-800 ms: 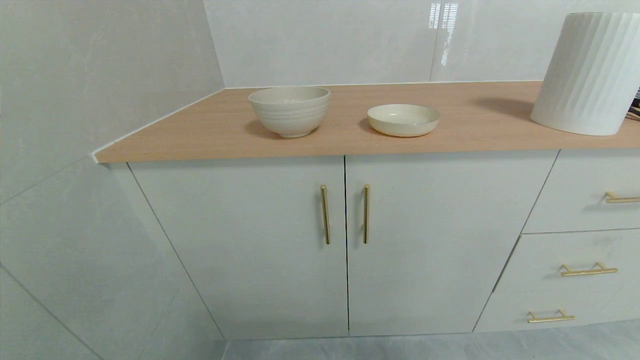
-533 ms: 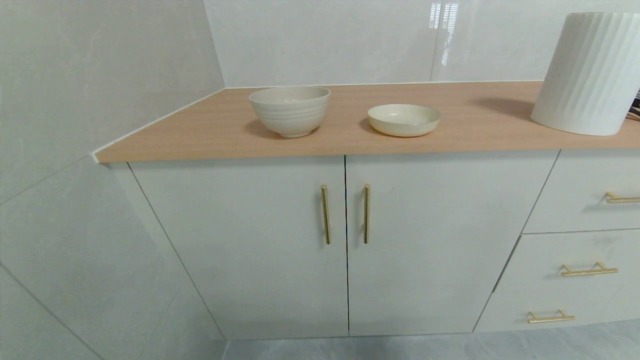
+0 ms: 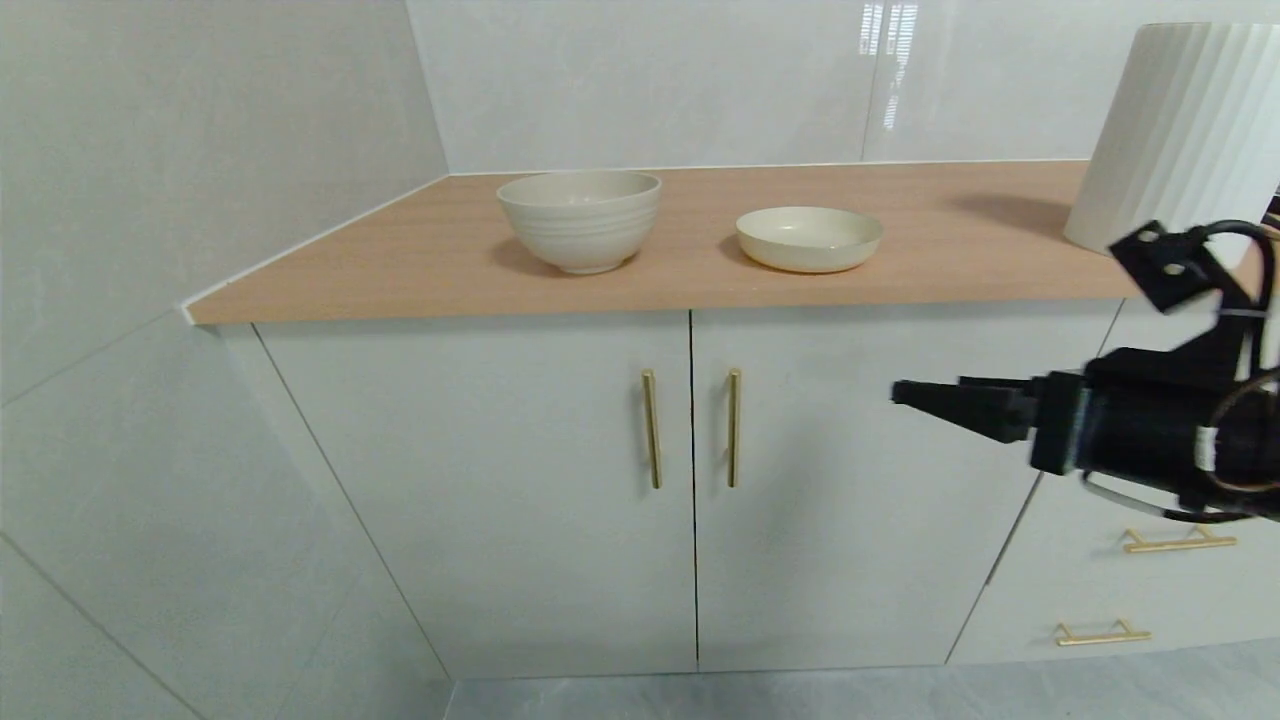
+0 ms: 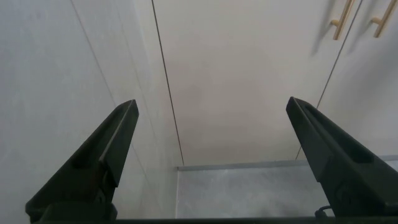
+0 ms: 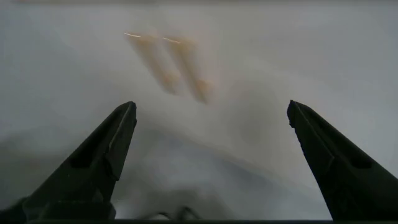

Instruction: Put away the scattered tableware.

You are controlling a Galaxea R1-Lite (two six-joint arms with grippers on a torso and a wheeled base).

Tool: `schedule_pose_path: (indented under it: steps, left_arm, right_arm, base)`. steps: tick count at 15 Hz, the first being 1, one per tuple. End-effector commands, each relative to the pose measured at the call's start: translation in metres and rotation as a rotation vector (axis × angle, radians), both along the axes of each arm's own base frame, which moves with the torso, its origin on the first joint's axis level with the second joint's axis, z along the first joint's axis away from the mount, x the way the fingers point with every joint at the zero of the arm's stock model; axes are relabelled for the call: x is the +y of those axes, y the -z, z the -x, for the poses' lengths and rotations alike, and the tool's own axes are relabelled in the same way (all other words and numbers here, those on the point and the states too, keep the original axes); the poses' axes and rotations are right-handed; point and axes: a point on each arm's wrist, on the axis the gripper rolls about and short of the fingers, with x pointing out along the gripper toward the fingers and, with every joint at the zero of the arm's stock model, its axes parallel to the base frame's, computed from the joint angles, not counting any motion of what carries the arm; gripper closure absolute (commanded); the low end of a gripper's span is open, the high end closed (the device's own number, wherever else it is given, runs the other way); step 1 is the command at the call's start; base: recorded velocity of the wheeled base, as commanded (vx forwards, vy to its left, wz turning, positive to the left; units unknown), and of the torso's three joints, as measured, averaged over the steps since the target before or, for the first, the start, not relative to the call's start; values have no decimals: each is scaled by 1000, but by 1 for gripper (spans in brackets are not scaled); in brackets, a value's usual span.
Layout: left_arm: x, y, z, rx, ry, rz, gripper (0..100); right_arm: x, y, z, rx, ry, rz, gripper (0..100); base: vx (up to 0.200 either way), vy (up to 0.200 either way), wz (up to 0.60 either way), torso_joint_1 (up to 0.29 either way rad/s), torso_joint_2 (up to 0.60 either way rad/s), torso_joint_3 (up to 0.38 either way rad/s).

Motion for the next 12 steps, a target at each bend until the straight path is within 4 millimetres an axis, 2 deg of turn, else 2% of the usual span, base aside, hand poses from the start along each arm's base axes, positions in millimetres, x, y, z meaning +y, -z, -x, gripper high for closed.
schedule_pose_path:
  steps: [1,4,7,10,12]
  left_arm:
    - [0,0,0,0,0,2,0]
    - [0,0,0,0,0,0,0]
    - [0,0,0,0,0,0,0]
    - [0,0,0,0,0,0,0]
    - [0,0,0,0,0,0,0]
  right_arm:
    - [52,25,-36,98,-182,0,0]
    - [76,36,-54,126,-242,7,0]
    - [88,56,-69,167,-246,28,0]
    - [105,77,-94,166,-245,29,0]
    - [109,84,-100,148,-244,20,0]
  base:
    - [0,0,0,0,0,0]
    - [0,0,0,0,0,0]
    - [0,0,0,0,0,0]
    - [0,0,0,0,0,0]
    - [0,0,0,0,0,0]
